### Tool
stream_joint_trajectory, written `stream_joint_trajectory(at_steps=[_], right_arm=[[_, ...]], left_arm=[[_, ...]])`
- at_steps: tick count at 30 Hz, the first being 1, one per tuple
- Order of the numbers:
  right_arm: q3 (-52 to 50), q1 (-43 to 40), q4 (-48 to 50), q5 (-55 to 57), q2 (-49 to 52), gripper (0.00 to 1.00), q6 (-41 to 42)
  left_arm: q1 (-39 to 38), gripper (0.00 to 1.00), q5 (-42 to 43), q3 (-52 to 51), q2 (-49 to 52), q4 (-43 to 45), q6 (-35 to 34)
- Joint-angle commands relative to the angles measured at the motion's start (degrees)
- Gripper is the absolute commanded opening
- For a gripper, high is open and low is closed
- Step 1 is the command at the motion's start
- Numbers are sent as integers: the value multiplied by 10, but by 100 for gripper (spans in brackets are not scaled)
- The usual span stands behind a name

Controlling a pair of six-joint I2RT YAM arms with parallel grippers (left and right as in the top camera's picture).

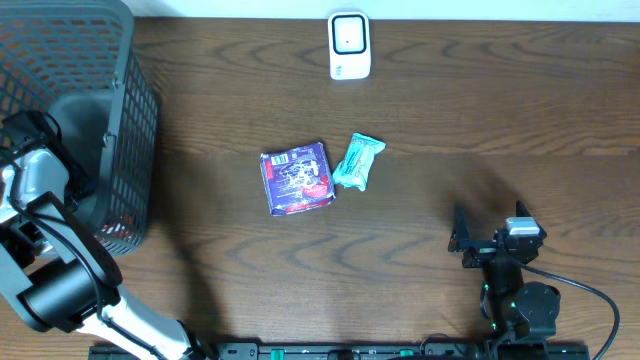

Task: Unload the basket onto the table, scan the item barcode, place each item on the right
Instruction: 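Reach the left gripper into the basket and grasp the orange snack box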

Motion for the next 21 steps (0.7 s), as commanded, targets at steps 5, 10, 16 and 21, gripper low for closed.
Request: stream_joint_trajectory(at_steps=[5, 10, 16, 21], right_arm=[[-1, -2, -2, 3, -2, 99, 2], [-1, -2, -2, 3, -2, 99, 2], [-1, -2, -2, 3, -2, 99, 2], [-1, -2, -2, 3, -2, 99, 2]], left_arm=[[2, 39, 80, -6, 10, 0, 2], [2, 7, 147, -6, 10, -8, 1], [0, 7, 263, 7, -37, -10, -77], [0, 7, 399, 31, -156, 31, -168]])
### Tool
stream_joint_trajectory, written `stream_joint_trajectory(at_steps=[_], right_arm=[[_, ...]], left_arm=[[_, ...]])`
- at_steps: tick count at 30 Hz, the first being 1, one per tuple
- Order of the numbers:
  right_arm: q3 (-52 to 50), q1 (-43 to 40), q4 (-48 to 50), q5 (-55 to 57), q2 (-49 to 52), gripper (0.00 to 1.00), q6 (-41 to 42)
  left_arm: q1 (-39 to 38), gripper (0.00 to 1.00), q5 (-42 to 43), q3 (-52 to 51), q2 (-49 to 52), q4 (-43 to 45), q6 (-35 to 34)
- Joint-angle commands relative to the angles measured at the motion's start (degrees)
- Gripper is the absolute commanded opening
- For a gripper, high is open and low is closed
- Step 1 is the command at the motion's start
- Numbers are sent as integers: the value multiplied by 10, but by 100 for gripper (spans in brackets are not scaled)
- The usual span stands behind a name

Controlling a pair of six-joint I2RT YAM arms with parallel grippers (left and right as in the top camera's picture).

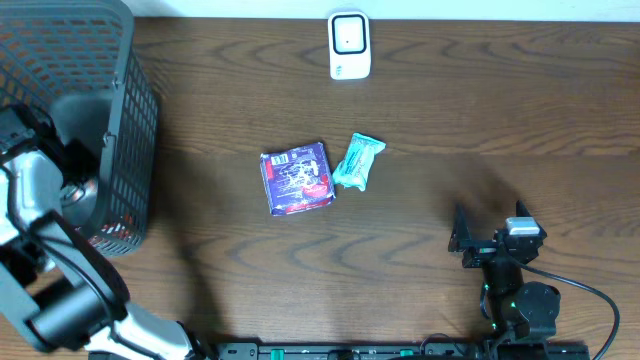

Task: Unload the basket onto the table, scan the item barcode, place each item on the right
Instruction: 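Reach the left gripper into the basket and grasp the orange snack box, then carry the orange box out and drop it near the right gripper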

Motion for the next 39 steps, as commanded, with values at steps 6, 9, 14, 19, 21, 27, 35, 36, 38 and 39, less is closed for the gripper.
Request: stream_joint_trajectory(at_steps=[6, 9, 14, 19, 21, 27, 35, 36, 38, 39], right_arm=[[-1, -2, -2, 3, -2, 99, 2], [-1, -2, -2, 3, -2, 99, 2], [-1, -2, -2, 3, -2, 99, 2], [-1, -2, -2, 3, -2, 99, 2], [-1, -2, -2, 3, -2, 99, 2], [-1, -2, -2, 3, -2, 99, 2], [-1, -2, -2, 3, -2, 99, 2], [-1, -2, -2, 3, -2, 99, 2], [-1, -2, -2, 3, -2, 99, 2], [-1, -2, -2, 3, -2, 99, 2]], left_arm=[[-3, 7, 162, 28, -272, 132, -241], [-15, 7, 219, 28, -349, 197, -331], [-104, 7, 275, 28, -416, 259, -368], [-269, 7, 273, 28, -409, 240, -309], [-338, 7, 273, 28, -389, 222, -268], [-494, 7, 253, 28, -293, 151, -189], [-613, 7, 77, 28, -118, 129, -188], [-619, 8, 61, 28, -102, 129, -188], [-628, 17, 43, 28, -75, 130, -188], [-629, 28, 43, 28, -63, 133, -188]])
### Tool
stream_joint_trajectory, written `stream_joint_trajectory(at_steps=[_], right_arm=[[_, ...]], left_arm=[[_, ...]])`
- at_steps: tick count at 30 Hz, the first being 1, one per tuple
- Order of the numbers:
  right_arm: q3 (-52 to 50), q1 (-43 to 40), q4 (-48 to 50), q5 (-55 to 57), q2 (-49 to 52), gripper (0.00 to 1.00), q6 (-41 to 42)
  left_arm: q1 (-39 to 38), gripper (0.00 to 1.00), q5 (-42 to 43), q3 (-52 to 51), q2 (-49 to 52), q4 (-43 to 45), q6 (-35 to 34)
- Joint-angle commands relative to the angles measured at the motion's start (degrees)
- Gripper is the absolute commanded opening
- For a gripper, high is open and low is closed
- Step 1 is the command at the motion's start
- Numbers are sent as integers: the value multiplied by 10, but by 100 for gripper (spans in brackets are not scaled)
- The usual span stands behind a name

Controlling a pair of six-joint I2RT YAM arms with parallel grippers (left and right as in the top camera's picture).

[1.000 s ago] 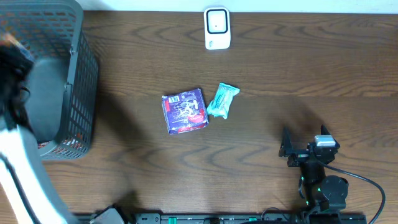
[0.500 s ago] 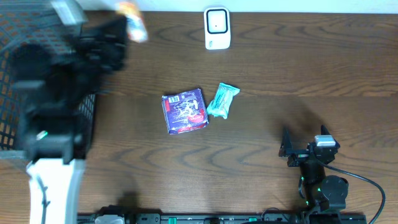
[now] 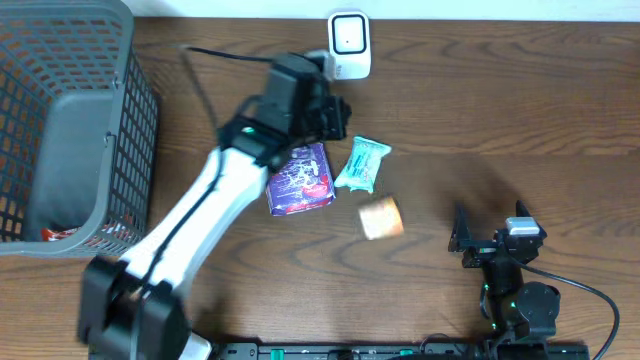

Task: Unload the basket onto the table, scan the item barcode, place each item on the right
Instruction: 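Carry the orange box out and drop it near the right gripper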

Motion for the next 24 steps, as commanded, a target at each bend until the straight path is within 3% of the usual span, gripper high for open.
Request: stream_joint_trajectory(at_steps=[1, 5, 8, 15, 20, 24], right_arm=[[-1, -2, -2, 3, -2, 99, 2], [-1, -2, -2, 3, -2, 99, 2], [-1, -2, -2, 3, -2, 99, 2], [-1, -2, -2, 3, -2, 99, 2], [-1, -2, -2, 3, -2, 99, 2], [-1, -2, -2, 3, -2, 99, 2]], left_arm=[[-6, 34, -64, 3, 36, 5, 12], [0, 49, -64, 3, 33, 10, 12], [14, 51, -64, 3, 2, 10, 12], [99, 64, -64, 3, -188, -8, 49], [179, 65, -64, 3, -283, -36, 121], [258, 65, -80, 3, -311, -51, 123]])
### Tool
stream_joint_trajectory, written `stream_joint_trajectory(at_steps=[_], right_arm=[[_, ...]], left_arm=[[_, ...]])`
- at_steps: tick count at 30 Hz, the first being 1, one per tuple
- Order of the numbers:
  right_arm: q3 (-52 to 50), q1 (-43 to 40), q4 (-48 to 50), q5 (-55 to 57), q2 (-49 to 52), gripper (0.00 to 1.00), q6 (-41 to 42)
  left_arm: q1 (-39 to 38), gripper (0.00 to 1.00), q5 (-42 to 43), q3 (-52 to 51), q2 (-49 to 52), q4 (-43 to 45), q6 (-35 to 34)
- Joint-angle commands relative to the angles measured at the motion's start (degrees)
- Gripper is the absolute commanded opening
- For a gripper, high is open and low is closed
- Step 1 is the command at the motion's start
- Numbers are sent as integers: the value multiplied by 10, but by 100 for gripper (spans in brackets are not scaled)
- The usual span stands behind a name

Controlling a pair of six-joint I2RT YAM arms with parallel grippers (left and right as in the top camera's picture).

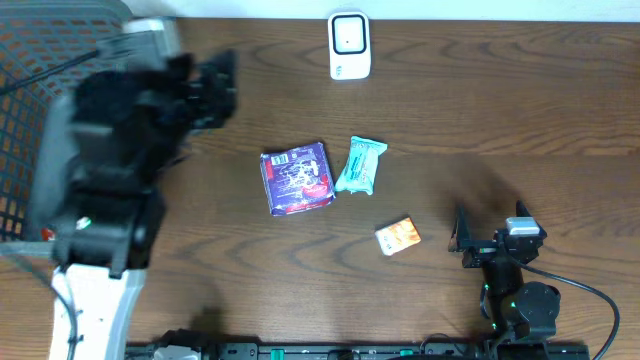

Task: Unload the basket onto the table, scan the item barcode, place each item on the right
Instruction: 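Carry the orange box out and drop it near the right gripper, then reach the left gripper into the basket and grasp the red wrapped bar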

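The white barcode scanner [349, 45] stands at the table's far edge. Mid-table lie a purple packet [297, 178] and a teal packet [360, 165]. A small orange packet [397, 237] rests further front and right, touching nothing. My left arm looms large and blurred at the left, close under the camera. Its left gripper [215, 85] points toward the scanner, well clear of all packets, and the blur hides its jaws. The right gripper [458, 232] sits at the front right, open and empty, just right of the orange packet.
A grey mesh basket [20, 120] fills the far left, partly behind the left arm, with something red [45, 233] at its bottom. The right arm's base and cable sit at the front right edge.
The left arm was stretched over the table near the scanner; now it is back at the left, raised near the camera. The orange packet, then blurred beside the teal one, now lies still slightly further right and front.
At the two oldest moments the left arm reached into the basket and only the purple and teal packets lay on the table. Then the arm was over the middle near the scanner with an orange packet blurred below it. Now that packet lies on the table.
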Motion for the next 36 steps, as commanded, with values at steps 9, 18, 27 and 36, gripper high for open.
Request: stream_joint_trajectory(at_steps=[9, 18, 27, 36], right_arm=[[-1, -2, -2, 3, -2, 99, 2], [-1, -2, -2, 3, -2, 99, 2], [-1, -2, -2, 3, -2, 99, 2], [-1, -2, -2, 3, -2, 99, 2]], left_arm=[[211, 66, -72, 3, 4, -45, 24], [288, 75, -115, 3, 37, -67, 30], [358, 77, -241, 3, 128, -157, 51], [402, 81, -243, 3, 255, -239, -24]])
